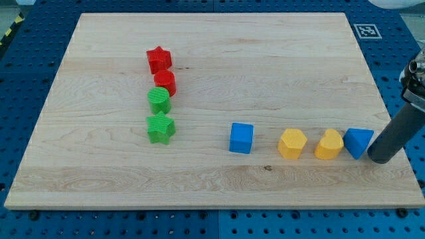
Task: Move the yellow hexagon a bit up
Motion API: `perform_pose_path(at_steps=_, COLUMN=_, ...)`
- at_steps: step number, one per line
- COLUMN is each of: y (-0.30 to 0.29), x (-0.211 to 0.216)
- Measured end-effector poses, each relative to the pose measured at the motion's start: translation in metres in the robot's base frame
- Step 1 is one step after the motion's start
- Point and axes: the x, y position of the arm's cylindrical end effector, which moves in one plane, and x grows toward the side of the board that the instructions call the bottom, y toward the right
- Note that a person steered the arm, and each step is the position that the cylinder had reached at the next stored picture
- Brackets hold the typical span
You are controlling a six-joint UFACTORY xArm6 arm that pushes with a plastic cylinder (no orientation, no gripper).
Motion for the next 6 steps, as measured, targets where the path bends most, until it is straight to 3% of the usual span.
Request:
perform_pose_path(at_steps=4, y=-0.011, x=-0.044)
perform_pose_path(at_steps=5, y=-0.012, x=-0.043)
perform_pose_path(at_steps=6, y=-0.005, x=-0.012)
